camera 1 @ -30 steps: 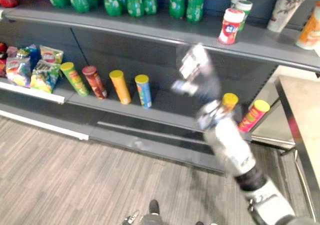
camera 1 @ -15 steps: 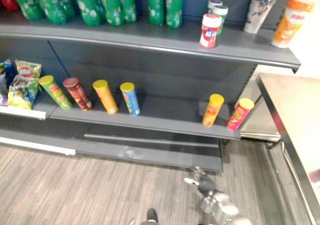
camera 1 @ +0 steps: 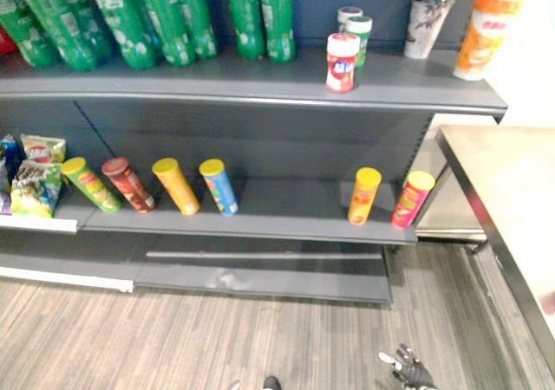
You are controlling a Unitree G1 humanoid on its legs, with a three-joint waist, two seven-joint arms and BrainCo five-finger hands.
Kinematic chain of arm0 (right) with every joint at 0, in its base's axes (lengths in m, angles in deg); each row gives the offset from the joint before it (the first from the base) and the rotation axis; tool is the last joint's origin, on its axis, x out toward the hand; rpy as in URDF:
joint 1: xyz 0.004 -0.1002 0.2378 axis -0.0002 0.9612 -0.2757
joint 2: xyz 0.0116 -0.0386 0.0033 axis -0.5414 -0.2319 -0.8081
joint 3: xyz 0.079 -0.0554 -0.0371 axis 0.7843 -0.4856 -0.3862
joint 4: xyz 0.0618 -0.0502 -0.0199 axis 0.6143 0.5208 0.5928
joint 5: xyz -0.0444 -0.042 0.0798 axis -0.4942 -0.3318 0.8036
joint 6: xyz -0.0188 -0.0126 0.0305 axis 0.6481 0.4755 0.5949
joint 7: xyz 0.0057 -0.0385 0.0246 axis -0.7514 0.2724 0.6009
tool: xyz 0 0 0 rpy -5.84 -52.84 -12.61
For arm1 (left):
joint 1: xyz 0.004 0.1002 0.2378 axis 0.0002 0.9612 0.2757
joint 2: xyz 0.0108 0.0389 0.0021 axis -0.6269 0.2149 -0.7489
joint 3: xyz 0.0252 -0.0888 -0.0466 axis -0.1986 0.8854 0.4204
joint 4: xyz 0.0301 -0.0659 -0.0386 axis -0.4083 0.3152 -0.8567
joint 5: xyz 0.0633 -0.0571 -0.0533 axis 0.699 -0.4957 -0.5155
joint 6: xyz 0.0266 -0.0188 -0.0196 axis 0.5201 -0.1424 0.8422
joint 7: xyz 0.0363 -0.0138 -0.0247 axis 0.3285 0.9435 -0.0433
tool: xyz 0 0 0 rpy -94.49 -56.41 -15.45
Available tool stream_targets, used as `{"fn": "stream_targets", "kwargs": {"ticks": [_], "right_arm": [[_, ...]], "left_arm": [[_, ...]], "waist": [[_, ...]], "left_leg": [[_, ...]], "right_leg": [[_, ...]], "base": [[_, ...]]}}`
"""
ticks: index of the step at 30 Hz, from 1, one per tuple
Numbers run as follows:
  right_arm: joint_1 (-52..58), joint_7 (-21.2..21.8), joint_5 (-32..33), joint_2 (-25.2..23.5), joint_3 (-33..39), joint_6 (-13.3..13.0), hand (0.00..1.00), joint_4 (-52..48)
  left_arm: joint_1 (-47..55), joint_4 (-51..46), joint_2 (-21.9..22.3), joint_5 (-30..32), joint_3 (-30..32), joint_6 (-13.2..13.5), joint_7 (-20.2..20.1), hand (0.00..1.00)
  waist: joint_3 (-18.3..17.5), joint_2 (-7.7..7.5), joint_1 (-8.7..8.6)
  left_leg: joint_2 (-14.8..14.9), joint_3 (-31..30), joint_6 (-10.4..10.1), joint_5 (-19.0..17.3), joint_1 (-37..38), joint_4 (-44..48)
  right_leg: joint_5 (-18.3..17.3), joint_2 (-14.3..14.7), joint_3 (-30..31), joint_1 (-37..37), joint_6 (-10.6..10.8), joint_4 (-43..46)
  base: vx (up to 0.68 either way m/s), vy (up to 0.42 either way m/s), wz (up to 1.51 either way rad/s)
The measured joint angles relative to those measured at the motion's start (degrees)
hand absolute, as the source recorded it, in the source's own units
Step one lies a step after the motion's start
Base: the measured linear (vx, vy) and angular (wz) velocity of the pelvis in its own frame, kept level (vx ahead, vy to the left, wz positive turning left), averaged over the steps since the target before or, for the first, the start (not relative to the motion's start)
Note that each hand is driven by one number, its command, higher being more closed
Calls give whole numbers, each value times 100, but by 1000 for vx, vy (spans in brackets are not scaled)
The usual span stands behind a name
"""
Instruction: Put the gum and the chips on the shelf.
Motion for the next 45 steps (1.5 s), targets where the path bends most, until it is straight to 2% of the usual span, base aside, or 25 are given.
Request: {"fn": "stream_targets", "kwargs": {"ticks": [4, 6, 8, 10, 11, 12, 13, 14, 16, 20, 21, 23, 26, 31, 33, 34, 35, 37, 38, 39, 40, 41, 42, 43, 45], "right_arm": [[145, -222, 80, 2, 770, -21, 0, 74], [225, -241, 127, -13, 1116, -26, 0, 101], [300, -288, 190, -60, 1477, -39, 0, 103], [399, -338, 306, -208, 1798, -54, 0, 36], [423, -367, 303, -329, 1921, -79, 0, 12], [411, -364, 293, -361, 1941, -85, 0, 7], [359, -360, 278, -418, 1944, -93, 0, 11], [374, -347, 259, -475, 1964, -117, 0, 41], [451, -347, 241, -477, 2018, -148, 0, 52], [389, -342, 235, -499, 2004, -215, 0, 132], [294, -343, 158, -510, 1988, -276, 0, 195], [47, -348, 115, -478, 1952, -314, 0, 246], [-43, -360, 117, -405, 1941, -364, 0, 252], [-23, -459, 118, -413, 1950, -390, 0, 254], [-20, -465, 120, -438, 1934, -390, 0, 258], [-20, -461, 120, -446, 1928, -386, 0, 266], [-22, -461, 121, -427, 1839, -384, 0, 263], [-12, -461, 126, -363, 1646, -372, 0, 260], [-43, -464, 129, -342, 1498, -357, 0, 260], [-60, -465, 120, -318, 1417, -363, 0, 205], [-63, -472, 120, -311, 1408, -370, 0, 178], [-98, -485, 117, -268, 1331, -371, 0, 135], [-200, -498, 104, -187, 1250, -363, 0, 176], [-291, -525, 73, -61, 1189, -362, 0, 236], [-326, -588, 66, 53, 1037, -352, 0, 244]], "left_arm": [[-79, 5, -16, -9, -2, 13, -198, 0], [-119, 34, -36, -13, -9, -13, -287, 0], [-281, 218, -5, -9, -14, -143, -257, 0], [-390, 231, -6, 8, 1, -202, -243, 0], [-514, 213, -5, -12, 8, -261, -247, 0], [-501, 202, -7, -21, 12, -269, -241, 0], [-502, 192, -30, -39, 78, -274, -184, 0], [-493, 189, -73, -214, 118, -303, -86, 0], [-507, 189, -56, -237, 115, -314, -4, 0], [-543, 221, -7, -413, 173, -307, 143, 0], [-530, 220, -18, -464, 217, -301, 147, 0], [-585, 223, -54, -454, 219, -286, 149, 0], [-592, 229, 22, -347, 206, -256, 141, 0], [-582, 229, -7, -344, 211, -251, 116, 0], [-564, 232, -21, -345, 211, -250, 115, 0], [-582, 234, -42, -347, 218, -250, 110, 0], [-566, 237, -62, -352, 223, -228, 163, 0], [-519, 237, -90, -363, 265, -158, 191, 0], [-486, 207, -103, -405, 443, -64, 189, 0], [-472, 133, -95, -473, 517, 23, 165, 0], [-463, 79, -81, -474, 519, 71, 165, 0], [-416, -53, -20, -534, 521, 151, 159, 0], [-429, -128, 78, -652, 466, 185, 128, 0], [-436, -142, 260, -712, 412, 224, 100, 0], [-429, -141, 329, -861, 372, 280, 67, 0]], "waist": [[30, -56, -35], [88, -61, -72], [196, 68, -151], [255, 118, -149], [369, 217, -145], [415, 235, -140], [519, 144, -133], [629, 82, -152], [659, 138, -155], [662, 127, -149], [634, 16, -147], [689, -53, -156], [694, 37, -156], [617, 21, -157], [550, -40, -169], [523, -78, -184], [491, -92, -180], [405, -29, -181], [388, -16, -147], [360, 29, -146], [347, 54, -141], [345, 74, -121], [342, 84, -66], [304, 155, -61], [322, 226, -43]], "left_leg": [[-186, 292, 119, -263, 49, 188], [-168, 469, 176, -523, -55, 660], [25, 766, 206, -867, -23, 1072], [240, 1220, 254, -1034, 10, 1287], [413, 1734, 313, -1118, 86, 1371], [499, 1985, 357, -1167, 81, 1384], [546, 2358, 375, -1223, 124, 1426], [605, 2828, 365, -1300, 194, 1469], [741, 3170, 313, -1364, 193, 1558], [860, 3978, 195, -1389, 194, 1619], [779, 4155, 150, -1362, 198, 1622], [619, 4257, 91, -1306, 192, 1602], [460, 4178, 97, -1054, 332, 1249], [367, 4070, 99, -915, 395, 986], [367, 4105, 81, -947, 372, 1018], [401, 4132, 25, -1007, 372, 1089], [674, 4233, -93, -1267, 347, 1581], [1088, 4250, -135, -1471, 274, 2345], [1421, 3869, -48, -1474, 149, 3055], [1570, 3083, 96, -1384, -86, 3610], [1612, 2772, 162, -1341, -190, 3829], [1592, 2070, 307, -1239, -478, 4182], [1156, 1121, 108, -1460, -541, 3932], [708, 409, 36, -1633, -538, 3398], [299, -311, 32, -1673, -537, 2481]], "right_leg": [[-284, -271, 295, -294, 156, 575], [-201, -360, 500, -351, 276, 709], [104, -300, 677, -588, 588, 1152], [526, -208, 528, -892, 438, 1335], [958, -151, 89, -960, 250, 1102], [1072, -130, -129, -993, 163, 1018], [1033, -237, -564, -1119, -19, 1167], [840, -507, -1209, -1267, -251, 1686], [773, -656, -1616, -1282, -346, 1931], [800, -948, -2538, -843, -369, 1430], [921, -991, -2685, -672, -286, 970], [664, -951, -2655, -556, -114, 399], [497, -927, -2550, -570, -105, 471], [417, -943, -2604, -529, -93, 551], [384, -984, -2581, -604, -142, 656], [373, -987, -2566, -613, -165, 685], [372, -893, -2510, -597, -233, 685], [364, -782, -2407, -604, -246, 633], [361, -687, -2231, -613, -241, 614], [361, -573, -1950, -642, -252, 617], [358, -546, -1830, -666, -253, 625], [342, -536, -1548, -696, -283, 603], [350, -532, -1093, -786, -278, 551], [354, -518, -631, -904, -282, 522], [376, -447, -133, -905, -200, 368]], "base": [[80, 80, -26], [109, 106, -52], [89, 157, -74], [8, 221, -121], [-62, 185, -154], [-100, 216, -179], [-176, 163, -192], [-185, 161, -199], [-102, 95, -136], [-57, -37, -113], [-47, -115, -90], [-71, -178, -64], [-114, -98, -25], [-90, -29, 5], [-35, 31, -5], [41, 1, -19], [54, -17, -25], [59, -22, -44], [46, -83, -78], [29, -80, -80], [19, -89, -92], [32, 39, -121], [37, 99, -168], [48, 163, -167], [27, 163, -129]]}}
